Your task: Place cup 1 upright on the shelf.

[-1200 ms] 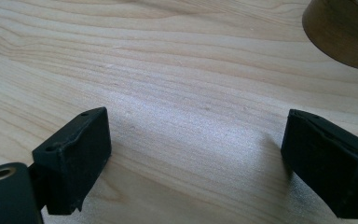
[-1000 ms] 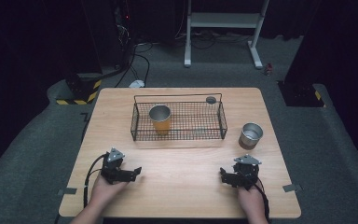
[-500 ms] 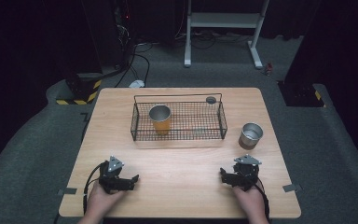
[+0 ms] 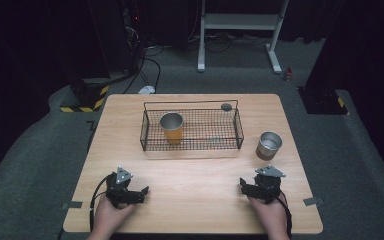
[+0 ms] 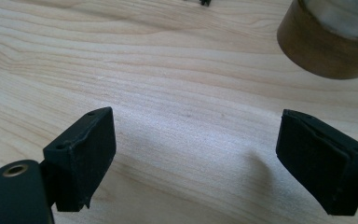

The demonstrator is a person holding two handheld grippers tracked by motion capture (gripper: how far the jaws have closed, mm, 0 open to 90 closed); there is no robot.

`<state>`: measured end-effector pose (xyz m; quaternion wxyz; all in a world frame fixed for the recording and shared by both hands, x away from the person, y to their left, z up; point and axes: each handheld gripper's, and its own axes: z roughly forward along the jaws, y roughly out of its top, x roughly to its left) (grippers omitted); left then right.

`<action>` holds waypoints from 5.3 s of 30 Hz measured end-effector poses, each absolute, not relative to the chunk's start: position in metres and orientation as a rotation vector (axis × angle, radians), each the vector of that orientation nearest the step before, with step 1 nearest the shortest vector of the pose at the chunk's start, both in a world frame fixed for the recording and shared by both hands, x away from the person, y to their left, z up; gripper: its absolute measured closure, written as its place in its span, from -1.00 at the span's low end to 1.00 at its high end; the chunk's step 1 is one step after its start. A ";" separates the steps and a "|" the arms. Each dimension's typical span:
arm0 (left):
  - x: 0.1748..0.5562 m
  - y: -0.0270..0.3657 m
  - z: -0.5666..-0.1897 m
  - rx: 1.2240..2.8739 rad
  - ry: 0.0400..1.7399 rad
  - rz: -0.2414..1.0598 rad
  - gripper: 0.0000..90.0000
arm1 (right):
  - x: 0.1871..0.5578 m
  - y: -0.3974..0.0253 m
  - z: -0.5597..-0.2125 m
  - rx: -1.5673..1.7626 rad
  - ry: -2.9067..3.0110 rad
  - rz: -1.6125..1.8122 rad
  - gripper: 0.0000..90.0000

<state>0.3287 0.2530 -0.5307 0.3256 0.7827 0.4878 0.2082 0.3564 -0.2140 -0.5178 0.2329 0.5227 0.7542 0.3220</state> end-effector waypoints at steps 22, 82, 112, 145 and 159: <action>0.331 0.251 -0.531 2.048 1.291 0.543 -1.00 | 0.358 -0.232 -0.508 1.432 2.010 0.952 -0.72; 0.336 0.249 -0.531 2.027 1.333 0.562 -0.99 | 0.420 -0.269 -0.492 1.451 1.837 1.012 -0.72; 0.336 0.249 -0.531 2.020 1.343 0.566 -0.99 | 0.461 -0.268 -0.503 1.484 1.793 1.052 -0.71; 0.336 0.250 -0.531 2.021 1.343 0.566 -1.00 | 0.417 -0.250 -0.484 1.368 1.837 1.057 -0.59; 0.336 0.250 -0.531 2.024 1.342 0.566 -1.00 | 0.394 -0.224 -0.476 1.360 1.846 1.059 -0.59</action>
